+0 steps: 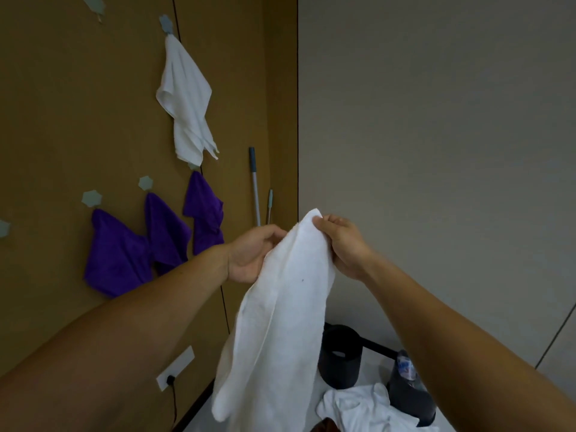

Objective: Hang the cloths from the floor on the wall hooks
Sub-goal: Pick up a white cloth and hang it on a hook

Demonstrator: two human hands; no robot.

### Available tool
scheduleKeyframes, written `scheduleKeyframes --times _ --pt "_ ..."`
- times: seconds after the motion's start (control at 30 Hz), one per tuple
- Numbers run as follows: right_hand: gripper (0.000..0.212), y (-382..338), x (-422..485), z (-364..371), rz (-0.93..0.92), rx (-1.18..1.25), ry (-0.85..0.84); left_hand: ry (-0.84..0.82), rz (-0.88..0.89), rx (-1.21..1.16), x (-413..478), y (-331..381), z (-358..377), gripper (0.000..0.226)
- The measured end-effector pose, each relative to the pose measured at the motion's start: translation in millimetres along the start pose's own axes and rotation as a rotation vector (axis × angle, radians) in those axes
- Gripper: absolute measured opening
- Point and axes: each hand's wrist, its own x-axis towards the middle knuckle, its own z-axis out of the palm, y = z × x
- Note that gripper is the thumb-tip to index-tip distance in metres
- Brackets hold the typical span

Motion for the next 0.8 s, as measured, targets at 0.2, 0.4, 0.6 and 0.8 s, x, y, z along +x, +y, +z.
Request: scheduleKeyframes --times 0.2,0.4,0.6,0.8 --pt "0.026 -4 -3 5 -0.017 -0.073 -0.2 0.173 0.047 0.071 0 -5 -8 0.035" --pt "0.025 -5 -3 8 -0.02 -0.173 -0.327 0.437 0.356 0.04 -1 2 -12 0.03" --pt "0.018 -10 -1 22 -0.207 -0.273 -0.168 0.404 0.428 0.214 -3 -1 4 0.026" --pt "0.038 -6 1 21 -0.251 -0.34 -0.091 0.386 0.502 0.423 -5 0 6 0.022"
